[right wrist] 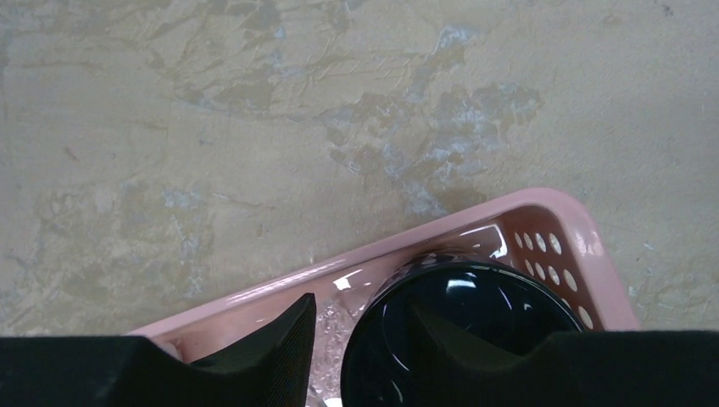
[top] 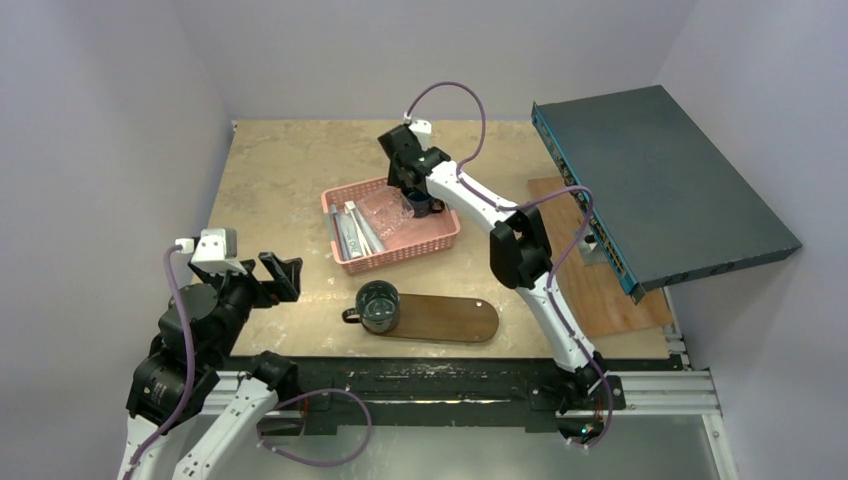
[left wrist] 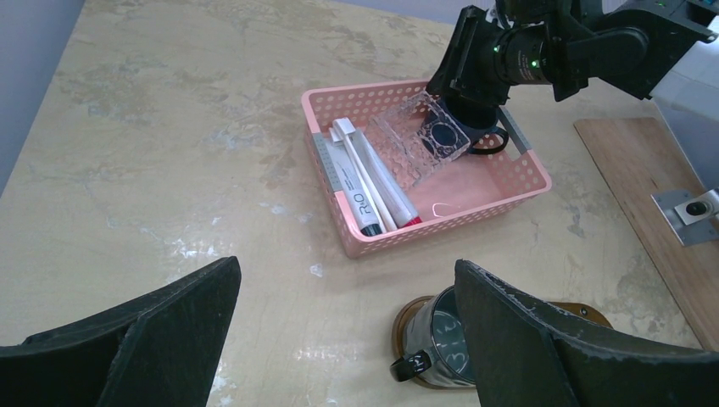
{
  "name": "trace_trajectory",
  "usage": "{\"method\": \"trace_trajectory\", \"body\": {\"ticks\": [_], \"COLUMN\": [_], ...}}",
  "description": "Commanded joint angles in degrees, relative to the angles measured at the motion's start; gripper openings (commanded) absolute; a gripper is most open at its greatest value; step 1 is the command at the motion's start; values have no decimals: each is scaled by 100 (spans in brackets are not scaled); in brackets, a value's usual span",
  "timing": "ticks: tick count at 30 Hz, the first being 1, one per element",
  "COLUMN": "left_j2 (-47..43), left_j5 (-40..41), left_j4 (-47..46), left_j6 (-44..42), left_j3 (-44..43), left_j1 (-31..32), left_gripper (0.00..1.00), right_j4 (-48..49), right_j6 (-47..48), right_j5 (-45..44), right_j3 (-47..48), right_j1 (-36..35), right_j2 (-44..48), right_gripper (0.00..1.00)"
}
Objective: Prepare toiletry sets of a toothbrush and toothpaste on the tray
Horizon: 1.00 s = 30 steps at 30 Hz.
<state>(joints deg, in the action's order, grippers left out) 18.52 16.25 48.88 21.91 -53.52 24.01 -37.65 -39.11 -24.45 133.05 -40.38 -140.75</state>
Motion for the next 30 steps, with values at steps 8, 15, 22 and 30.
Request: {"method": "trace_trajectory", "body": {"ticks": [8, 15, 22, 30], "left_j2": [-42, -25, 27, 80], "left_j5": [-43, -60, -61, -35], "left_j4": [-224, -222, -218, -212], "left_j6": [-11, -9, -20, -20], "left_j3": [21, 32, 26, 17], "left_j1": [-28, -28, -32, -37], "left_gripper": [96, 96, 96, 96], "right_j4": [58, 69, 142, 480], "right_j6": [-118, -20, 40, 221], "right_j5": [202, 370, 417, -60], "right_j3": [-16, -147, -373, -829], "right_j1": [82, 132, 136, 132], "right_j2": [-87, 28, 345, 1109], "right_gripper": [36, 13, 0, 0]}}
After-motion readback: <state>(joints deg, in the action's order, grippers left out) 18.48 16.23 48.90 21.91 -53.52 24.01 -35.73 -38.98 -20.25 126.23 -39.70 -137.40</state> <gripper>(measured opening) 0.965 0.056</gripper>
